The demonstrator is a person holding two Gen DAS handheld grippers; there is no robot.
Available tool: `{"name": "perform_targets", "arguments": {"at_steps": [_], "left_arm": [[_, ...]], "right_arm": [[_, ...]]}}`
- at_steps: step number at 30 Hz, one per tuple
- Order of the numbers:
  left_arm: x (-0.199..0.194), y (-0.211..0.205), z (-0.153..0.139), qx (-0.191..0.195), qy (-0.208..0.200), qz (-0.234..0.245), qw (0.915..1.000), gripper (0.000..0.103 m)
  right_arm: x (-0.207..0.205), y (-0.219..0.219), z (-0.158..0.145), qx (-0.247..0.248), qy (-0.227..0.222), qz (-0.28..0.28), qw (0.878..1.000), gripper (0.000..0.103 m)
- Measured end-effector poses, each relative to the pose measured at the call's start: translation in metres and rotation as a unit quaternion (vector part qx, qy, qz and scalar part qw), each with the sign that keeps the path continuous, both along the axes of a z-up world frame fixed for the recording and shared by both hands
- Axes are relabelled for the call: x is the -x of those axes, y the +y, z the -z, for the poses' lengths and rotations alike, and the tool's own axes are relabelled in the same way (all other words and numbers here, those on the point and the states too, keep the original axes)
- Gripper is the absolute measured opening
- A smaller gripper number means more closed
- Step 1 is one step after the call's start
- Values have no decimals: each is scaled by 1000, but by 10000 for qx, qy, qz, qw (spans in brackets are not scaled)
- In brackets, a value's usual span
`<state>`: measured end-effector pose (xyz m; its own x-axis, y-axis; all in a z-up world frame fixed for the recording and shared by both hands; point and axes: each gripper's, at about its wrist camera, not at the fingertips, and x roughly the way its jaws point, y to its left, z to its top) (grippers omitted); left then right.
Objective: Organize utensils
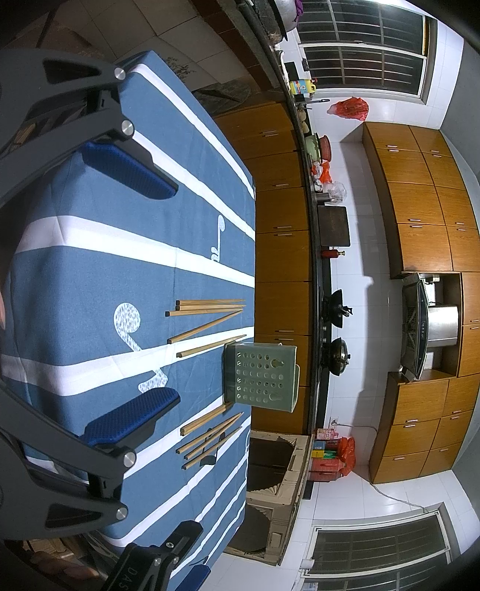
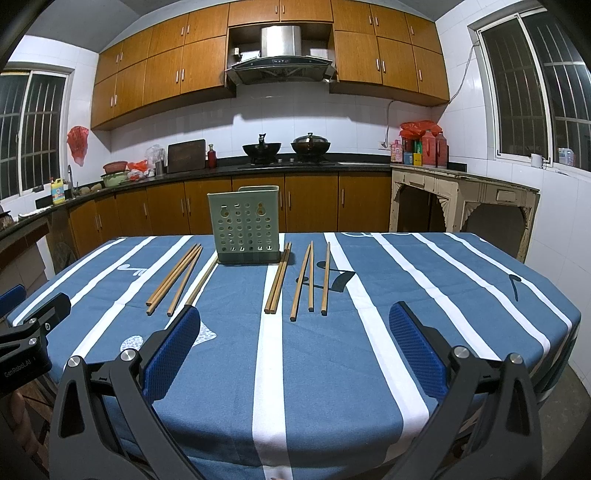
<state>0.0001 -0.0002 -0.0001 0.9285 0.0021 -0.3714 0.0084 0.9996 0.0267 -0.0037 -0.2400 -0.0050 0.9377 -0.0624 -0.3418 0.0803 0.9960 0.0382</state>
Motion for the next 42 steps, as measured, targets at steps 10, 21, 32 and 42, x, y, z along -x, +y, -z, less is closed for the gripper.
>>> {"name": "perform_targets", "arguments": {"at_steps": [10,21,32,42], "left_arm": [[0,0,0,1,1,0,10000,99],[0,0,0,2,3,-1,10000,99],[-1,0,0,-1,28,-7,10000,99],[-38,13,9,167,530,-62,9984,99]], "right_arm": [[0,0,0,-2,2,0,10000,101],[0,0,0,-1,3,-2,10000,101],[-1,1,0,0,30,2,10000,101],[-31,-20,12,-322,569,182,9977,101]]}}
